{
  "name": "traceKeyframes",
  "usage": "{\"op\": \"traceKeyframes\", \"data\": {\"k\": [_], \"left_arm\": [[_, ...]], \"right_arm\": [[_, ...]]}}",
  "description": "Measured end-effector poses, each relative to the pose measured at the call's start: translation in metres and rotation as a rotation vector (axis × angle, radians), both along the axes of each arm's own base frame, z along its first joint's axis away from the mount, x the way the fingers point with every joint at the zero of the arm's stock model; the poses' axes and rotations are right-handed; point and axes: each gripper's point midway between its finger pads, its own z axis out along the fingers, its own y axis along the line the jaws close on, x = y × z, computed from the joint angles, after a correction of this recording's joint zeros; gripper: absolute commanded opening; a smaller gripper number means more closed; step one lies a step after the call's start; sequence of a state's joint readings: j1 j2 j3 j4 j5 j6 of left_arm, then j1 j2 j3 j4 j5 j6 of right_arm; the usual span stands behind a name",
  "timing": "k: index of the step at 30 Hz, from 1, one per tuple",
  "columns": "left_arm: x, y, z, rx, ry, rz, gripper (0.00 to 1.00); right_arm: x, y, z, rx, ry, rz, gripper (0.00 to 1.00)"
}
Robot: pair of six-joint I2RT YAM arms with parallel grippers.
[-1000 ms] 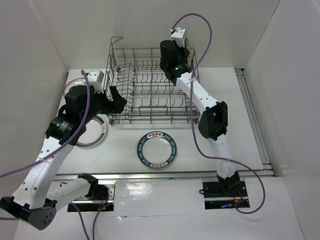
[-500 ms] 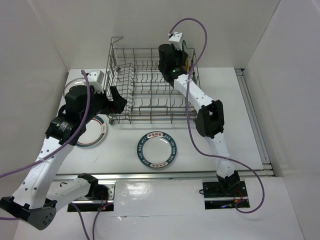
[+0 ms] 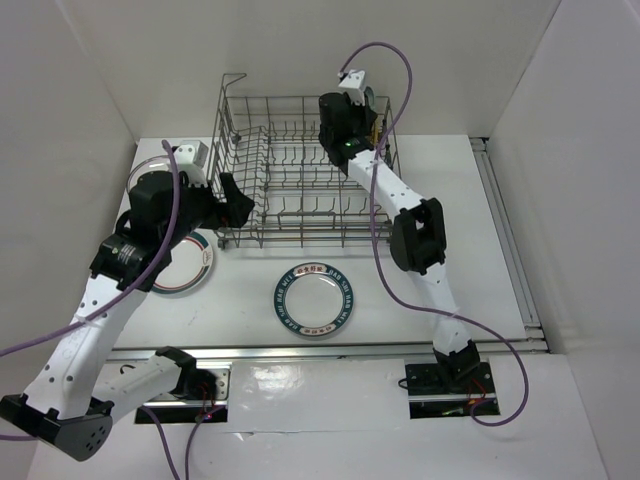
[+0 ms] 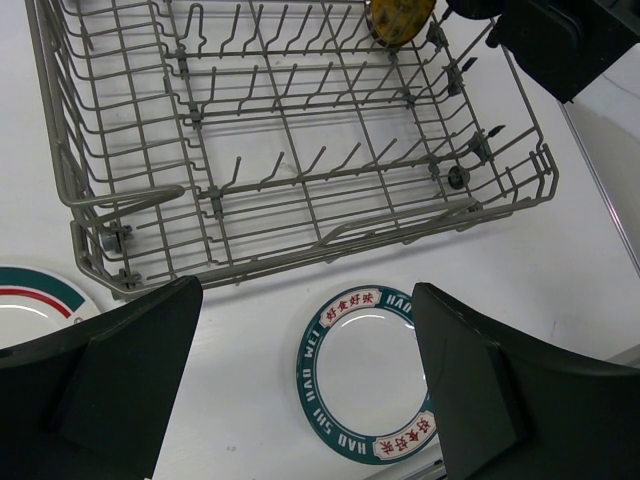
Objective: Load the plates into the dish rack
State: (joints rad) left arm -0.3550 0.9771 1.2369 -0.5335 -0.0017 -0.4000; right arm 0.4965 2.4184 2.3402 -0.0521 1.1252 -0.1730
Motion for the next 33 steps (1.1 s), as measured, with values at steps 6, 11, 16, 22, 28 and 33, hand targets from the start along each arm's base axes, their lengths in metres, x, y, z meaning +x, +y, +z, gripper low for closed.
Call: {"op": "traceKeyframes", "data": {"k": [6, 11, 16, 22, 28, 33], "left_arm": [[-0.001, 0.0, 0.002, -0.002, -0.006, 0.0, 1.0], [-0.001, 0.0, 0.002, -0.002, -0.005, 0.0, 1.0], [-0.001, 0.0, 0.002, -0.002, -0.006, 0.0, 1.0], [-0.001, 0.001, 0.002, -0.002, -0.005, 0.0, 1.0], [-0.002, -0.001, 0.002, -0.004, -0.005, -0.006, 1.0], [-0.002, -0.001, 0.002, -0.004, -0.004, -0.007, 1.0]], "right_arm": [[0.003, 0.003, -0.014, -0.011, 0.024, 0.009, 0.0], [0.005, 0.004, -0.023, -0.015, 0.035, 0.013, 0.0], [0.007, 0.007, -0.027, -0.012, 0.034, 0.018, 0.07], [0.008, 0.013, -0.035, -0.013, 0.037, 0.03, 0.17], [0.011, 0.018, -0.047, -0.027, 0.048, 0.036, 0.49], [0.011, 0.025, -0.053, -0.029, 0.053, 0.048, 0.84]]}}
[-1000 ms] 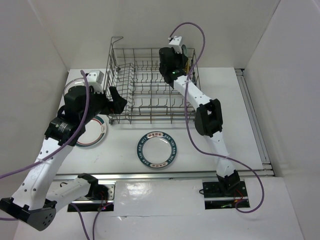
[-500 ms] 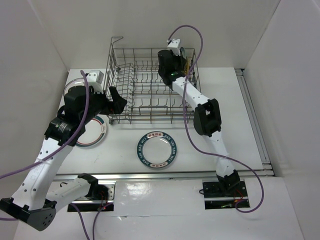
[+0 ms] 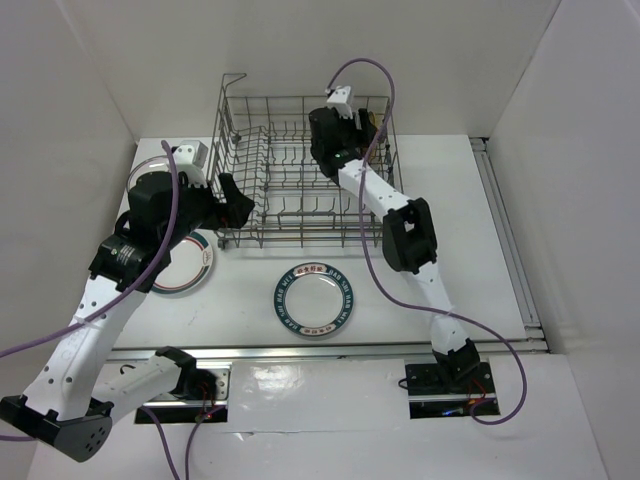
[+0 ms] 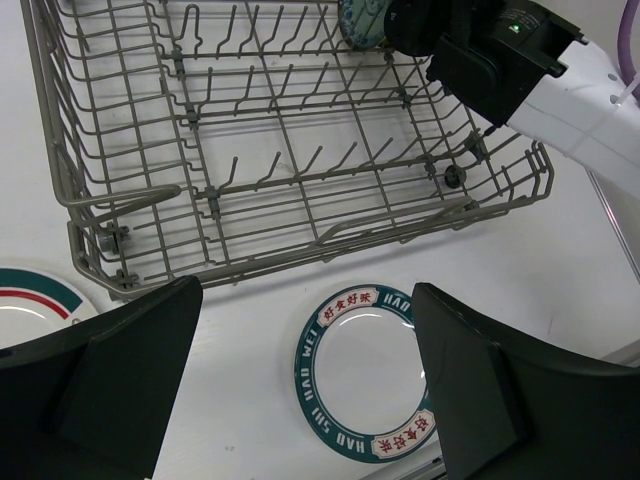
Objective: Load the plates into the dish rack
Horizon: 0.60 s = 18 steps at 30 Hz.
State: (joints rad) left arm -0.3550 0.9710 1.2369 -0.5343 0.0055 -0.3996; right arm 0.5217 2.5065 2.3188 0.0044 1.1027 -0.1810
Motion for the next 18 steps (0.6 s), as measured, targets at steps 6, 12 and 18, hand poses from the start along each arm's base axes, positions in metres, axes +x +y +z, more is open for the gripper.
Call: {"op": "traceKeyframes", "data": {"k": [6, 12, 18], "left_arm": [[0.0, 0.0, 0.0, 0.0, 0.0, 0.0, 1.0], [-0.001, -0.001, 0.001, -0.003, -0.001, -0.007, 1.0], [-0.007, -0.012, -0.002, -0.05, 0.017, -0.056, 1.0]], "right_arm": [[-0.004, 0.006, 0.001, -0.016, 0.002, 0.009, 1.0], [-0.035, 0.007, 0.035, -0.037, 0.013, 0.034, 1.0], [-0.119, -0.006, 0.159, 0.072, -0.084, 0.134, 1.0]]}}
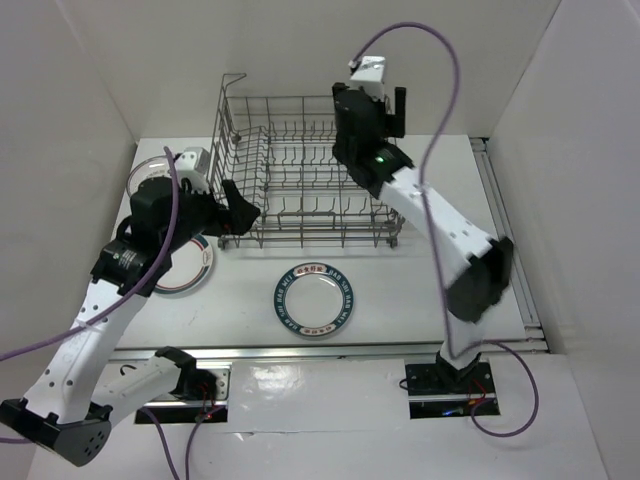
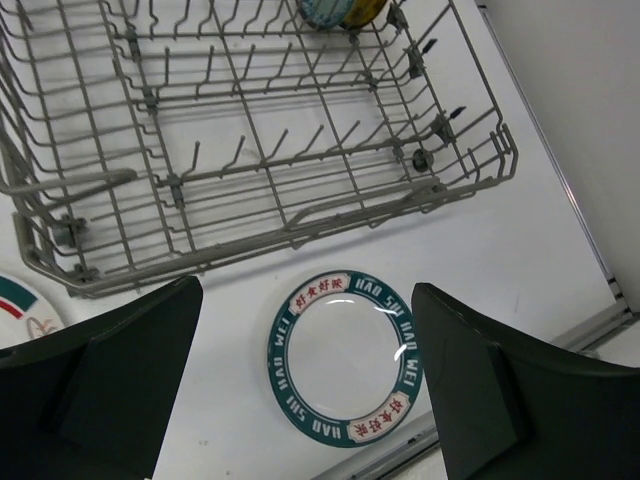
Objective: Load the plates into the dish rack
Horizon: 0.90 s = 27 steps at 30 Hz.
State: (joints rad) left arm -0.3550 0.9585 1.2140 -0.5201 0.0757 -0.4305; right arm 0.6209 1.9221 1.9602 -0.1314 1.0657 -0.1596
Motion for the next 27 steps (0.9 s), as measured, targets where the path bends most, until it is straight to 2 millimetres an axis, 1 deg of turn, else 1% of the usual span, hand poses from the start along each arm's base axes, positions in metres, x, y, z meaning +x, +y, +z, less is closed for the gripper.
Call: {"op": "traceKeyframes", "data": {"k": [2, 3, 5, 6, 7, 8, 10, 11, 13, 16, 20, 23, 25, 27], "left_arm": [[-0.005, -0.002, -0.013, -0.017, 0.032, -0.01, 1.0], [-0.009, -0.003, -0.021, -0.027, 0.052, -0.014, 1.0], [-0.017, -0.003, -0.041, -0.042, 0.099, -0.014, 1.0], [-0.02, -0.004, -0.047, -0.05, 0.114, -0.013, 1.0], [-0.027, -0.003, -0.061, -0.062, 0.146, -0.011, 1.0], [-0.031, -0.003, -0.07, -0.071, 0.166, -0.008, 1.0], [-0.04, -0.003, -0.088, -0.1, 0.204, 0.004, 1.0], [-0.045, -0.002, -0.098, -0.12, 0.225, 0.015, 1.0], [-0.051, -0.001, -0.115, -0.14, 0.258, 0.031, 1.0], [-0.058, 0.0, -0.147, -0.177, 0.319, 0.064, 1.0], [-0.066, -0.004, -0.195, -0.216, 0.412, 0.082, 1.0], [-0.073, -0.008, -0.233, -0.249, 0.478, 0.088, 1.0], [-0.078, -0.008, -0.254, -0.26, 0.516, 0.095, 1.0], [-0.081, -0.009, -0.268, -0.273, 0.539, 0.1, 0.99]], "right_arm": [[-0.051, -0.003, 0.044, 0.063, -0.056, 0.078, 1.0], [-0.075, -0.004, 0.062, 0.101, -0.083, 0.13, 1.0], [-0.121, -0.001, 0.095, 0.187, -0.141, 0.266, 1.0], [-0.143, -0.004, 0.109, 0.231, -0.172, 0.324, 1.0], [-0.16, -0.006, 0.117, 0.263, -0.19, 0.373, 1.0], [-0.177, -0.009, 0.122, 0.293, -0.203, 0.417, 1.0], [-0.204, -0.014, 0.126, 0.336, -0.212, 0.48, 1.0], [-0.215, -0.013, 0.127, 0.354, -0.211, 0.514, 1.0], [-0.231, -0.006, 0.125, 0.377, -0.197, 0.579, 1.0], [-0.244, 0.011, 0.11, 0.374, -0.143, 0.671, 1.0], [-0.25, 0.038, 0.095, 0.357, -0.073, 0.795, 1.0], [-0.256, 0.052, 0.09, 0.359, -0.043, 0.875, 1.0], [-0.26, 0.059, 0.09, 0.368, -0.035, 0.922, 1.0], [-0.264, 0.065, 0.091, 0.371, -0.028, 0.96, 1.0]]}}
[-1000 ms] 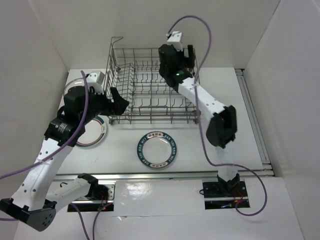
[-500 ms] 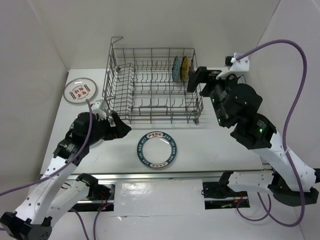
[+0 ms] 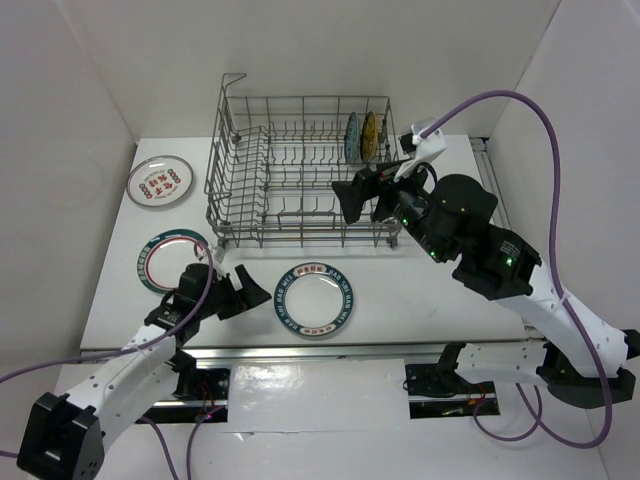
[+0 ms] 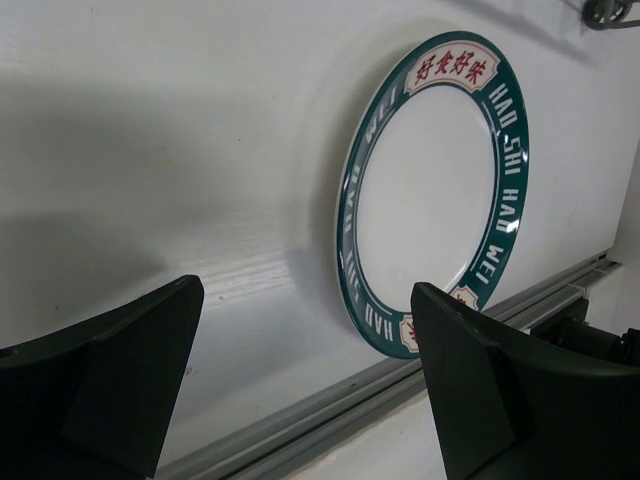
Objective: Load the plates into the dish rack
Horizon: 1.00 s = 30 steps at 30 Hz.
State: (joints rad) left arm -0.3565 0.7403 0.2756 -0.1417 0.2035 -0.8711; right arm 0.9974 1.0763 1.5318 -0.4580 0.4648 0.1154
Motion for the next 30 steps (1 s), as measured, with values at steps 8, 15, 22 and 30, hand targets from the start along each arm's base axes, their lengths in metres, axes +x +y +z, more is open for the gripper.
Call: {"op": "traceKeyframes", "data": {"k": [8, 15, 22, 30], "left_arm": [[0.005, -0.022, -0.014, -0.053, -0.013, -0.056, 0.97], [0.017, -0.039, -0.021, -0.103, -0.023, -0.078, 0.9], [0.013, -0.061, -0.024, -0.143, -0.038, -0.134, 0.76], [0.012, -0.062, -0.034, -0.131, -0.018, -0.11, 0.44]], "right_arm": [[-0.013, 0.009, 0.004, 0.015, -0.006, 0.091, 1.0], [-0.015, 0.009, -0.014, -0.005, 0.017, 0.099, 1.0], [-0.013, 0.013, -0.034, -0.034, 0.048, 0.099, 1.0], [-0.015, 0.017, -0.043, -0.042, 0.062, 0.12, 1.0]]}}
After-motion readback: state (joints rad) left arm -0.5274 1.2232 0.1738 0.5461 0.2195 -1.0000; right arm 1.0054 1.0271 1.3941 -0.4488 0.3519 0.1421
